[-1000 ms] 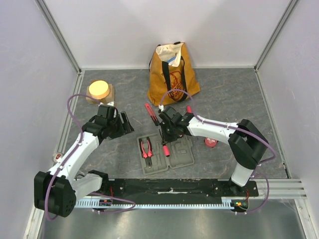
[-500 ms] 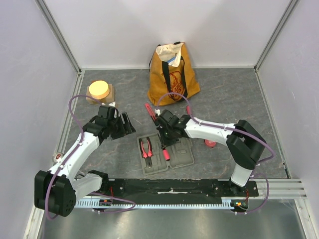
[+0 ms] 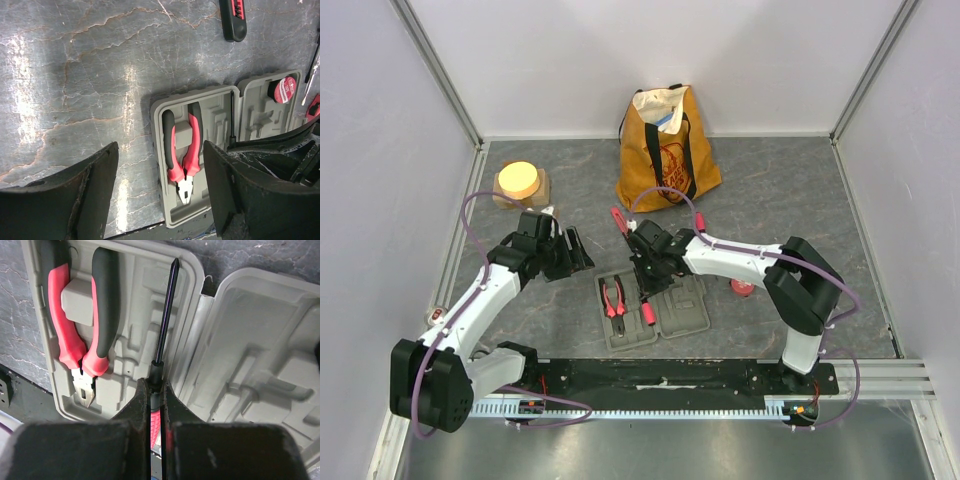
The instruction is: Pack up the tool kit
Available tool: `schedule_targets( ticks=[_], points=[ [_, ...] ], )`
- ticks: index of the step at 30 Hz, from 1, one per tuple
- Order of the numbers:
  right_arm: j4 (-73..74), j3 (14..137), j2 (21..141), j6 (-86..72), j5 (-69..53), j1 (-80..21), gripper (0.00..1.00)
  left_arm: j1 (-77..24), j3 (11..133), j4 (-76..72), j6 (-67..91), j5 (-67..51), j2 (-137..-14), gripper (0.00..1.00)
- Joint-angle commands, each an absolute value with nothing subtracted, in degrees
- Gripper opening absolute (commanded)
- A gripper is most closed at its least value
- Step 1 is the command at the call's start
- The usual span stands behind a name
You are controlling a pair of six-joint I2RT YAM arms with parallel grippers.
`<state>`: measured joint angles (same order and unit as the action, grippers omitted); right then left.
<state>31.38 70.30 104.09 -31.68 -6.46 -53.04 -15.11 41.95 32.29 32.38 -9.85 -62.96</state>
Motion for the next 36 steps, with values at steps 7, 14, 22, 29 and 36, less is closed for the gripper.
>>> schedule_targets(
  ticks=[7, 14, 22, 29, 36],
  points=[
    [36.03, 72.86, 106.35, -33.66, -3.79, -54.58, 0.00, -14.94, 41.66, 29.79, 32.78, -13.01, -62.66, 0.74],
    [37.44, 73.48, 106.35, -33.40, -3.52, -55.11, 0.00, -15.03, 42.01, 29.62, 32.96, -13.62, -63.19, 0.74],
    [38.85, 72.60, 106.08, -33.57, -3.16, -55.63, 0.03, -14.85, 41.40, 29.01, 33.40, -14.15, -63.46, 0.73],
    [38.76, 74.88, 108.54, -34.10, -0.53, -55.63, 0.18, -14.85, 40.96, 28.65, 33.84, -15.03, -63.28, 0.73],
    [38.06, 76.03, 108.55, -35.07, 1.58, -55.63, 0.37, -14.85, 41.04, 27.77, 34.10, -16.96, -63.19, 0.73]
  ],
)
